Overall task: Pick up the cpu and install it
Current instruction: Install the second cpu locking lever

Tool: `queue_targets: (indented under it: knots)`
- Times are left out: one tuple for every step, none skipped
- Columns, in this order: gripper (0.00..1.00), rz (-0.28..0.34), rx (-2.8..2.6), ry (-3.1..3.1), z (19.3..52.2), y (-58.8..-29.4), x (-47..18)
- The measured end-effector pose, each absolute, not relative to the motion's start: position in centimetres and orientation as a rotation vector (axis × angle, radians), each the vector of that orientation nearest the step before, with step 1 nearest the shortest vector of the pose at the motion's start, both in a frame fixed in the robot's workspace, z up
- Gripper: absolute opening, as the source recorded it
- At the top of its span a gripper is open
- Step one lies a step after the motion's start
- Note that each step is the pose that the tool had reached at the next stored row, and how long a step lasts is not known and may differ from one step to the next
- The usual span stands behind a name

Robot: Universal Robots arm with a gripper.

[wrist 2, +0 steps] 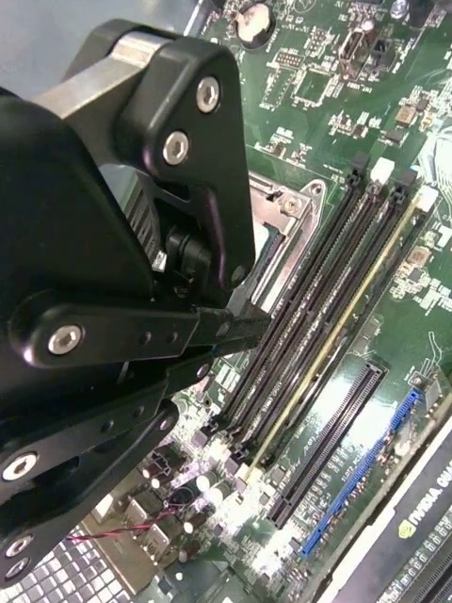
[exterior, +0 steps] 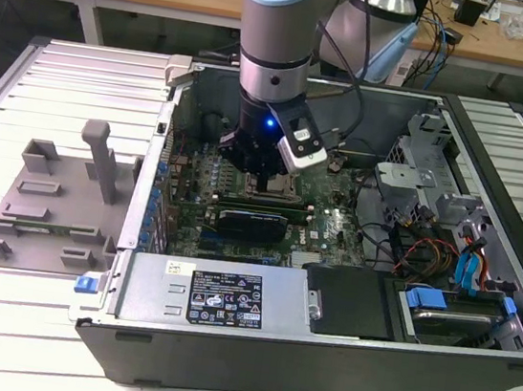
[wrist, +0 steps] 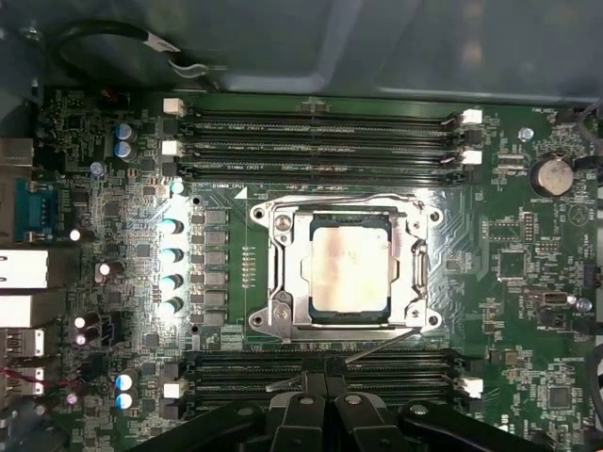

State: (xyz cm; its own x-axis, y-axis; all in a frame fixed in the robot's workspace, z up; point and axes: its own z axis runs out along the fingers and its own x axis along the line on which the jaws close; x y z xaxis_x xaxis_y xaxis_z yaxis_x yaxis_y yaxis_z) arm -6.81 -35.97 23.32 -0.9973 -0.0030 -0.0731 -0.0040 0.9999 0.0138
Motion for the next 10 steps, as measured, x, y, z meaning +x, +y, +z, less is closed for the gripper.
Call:
queue_targets:
  knots:
    - [0.11,0.021,-0.005,3.069,23.31,-35.97,-6.81]
    - [0.11,0.021,-0.005,3.069,23.31,-35.97,-6.81]
    - [0.11,0.021,-0.005,3.069,23.29,-35.97,-6.81]
    - [0.11,0.022,-0.005,3.073,23.24,-35.97,-6.81]
    - [0.11,0.027,-0.006,3.076,23.19,-35.97,-6.82]
    - [0.11,0.035,-0.007,3.079,23.15,-35.98,-6.82]
    - [0.11,0.04,-0.008,3.082,23.12,-35.99,-6.82]
    - [0.11,0.05,-0.012,3.092,23.06,-36.05,-6.82]
    - [0.11,0.059,-0.017,3.103,22.97,-36.19,-6.82]
    - [0.11,0.06,-0.017,3.107,22.91,-36.34,-6.82]
